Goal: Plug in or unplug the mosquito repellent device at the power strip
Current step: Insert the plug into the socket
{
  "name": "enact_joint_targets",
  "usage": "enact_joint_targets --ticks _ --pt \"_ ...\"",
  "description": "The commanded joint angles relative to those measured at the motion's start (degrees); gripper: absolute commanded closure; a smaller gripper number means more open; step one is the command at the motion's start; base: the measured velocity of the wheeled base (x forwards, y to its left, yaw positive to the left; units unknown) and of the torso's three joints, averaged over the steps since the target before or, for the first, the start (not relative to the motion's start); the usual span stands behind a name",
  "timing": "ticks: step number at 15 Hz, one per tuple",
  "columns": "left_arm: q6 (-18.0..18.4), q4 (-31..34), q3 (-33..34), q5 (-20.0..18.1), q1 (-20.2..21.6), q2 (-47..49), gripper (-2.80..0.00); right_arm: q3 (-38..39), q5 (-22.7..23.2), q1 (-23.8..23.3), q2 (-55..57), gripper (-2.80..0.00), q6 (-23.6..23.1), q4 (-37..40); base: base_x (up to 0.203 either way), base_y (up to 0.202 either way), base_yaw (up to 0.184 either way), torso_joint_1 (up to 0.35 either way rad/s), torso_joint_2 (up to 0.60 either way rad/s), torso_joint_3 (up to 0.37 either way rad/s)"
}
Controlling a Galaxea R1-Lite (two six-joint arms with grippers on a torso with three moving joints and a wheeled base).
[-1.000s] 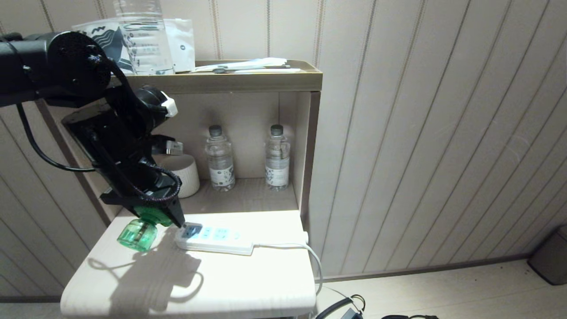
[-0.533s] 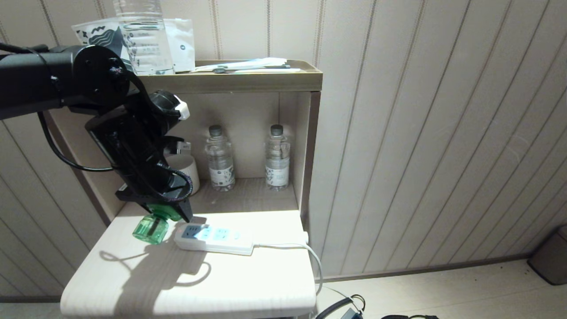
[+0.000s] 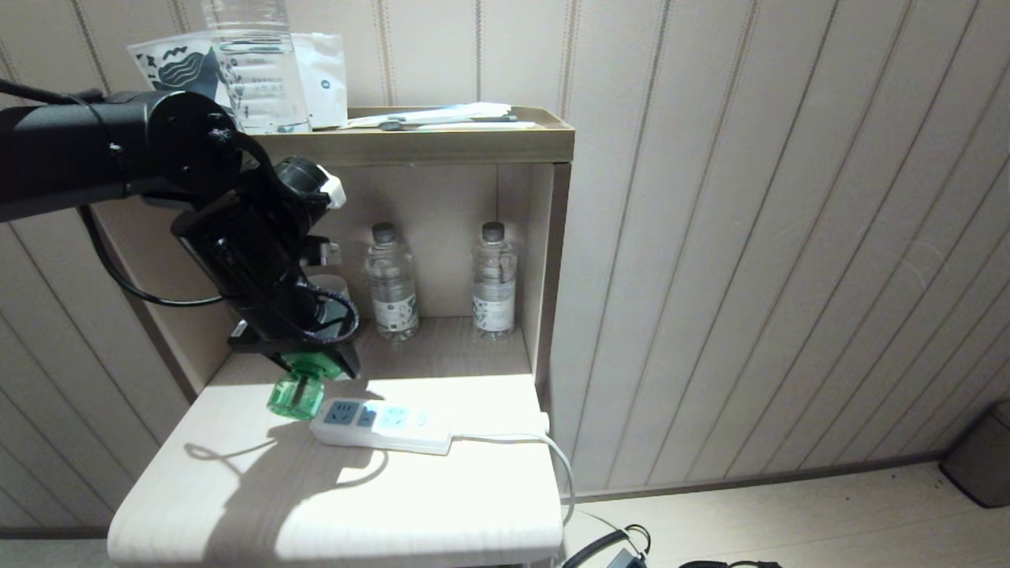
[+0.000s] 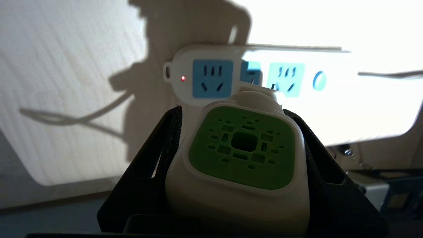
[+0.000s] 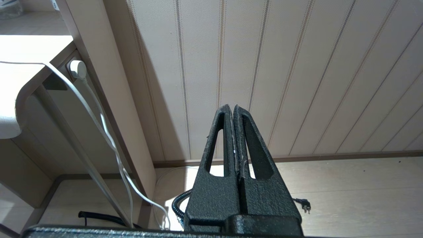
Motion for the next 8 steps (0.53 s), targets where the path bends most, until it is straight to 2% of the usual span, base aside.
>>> enact_joint_targets --ticks 1,8 --pt "-0.8 -0.7 0.0 -0.2 0.4 -0.5 0.0 0.0 0.0 0.0 0.0 0.0 0.0 0.0 0.0 0.0 0.0 0.0 0.0 0.0" --pt "-0.9 -1.2 0.9 -0.2 1.6 -0.7 0.0 0.0 0.0 0.0 0.0 0.0 0.0 0.0 0.0 0.0 0.0 0.0 0.0 0.0"
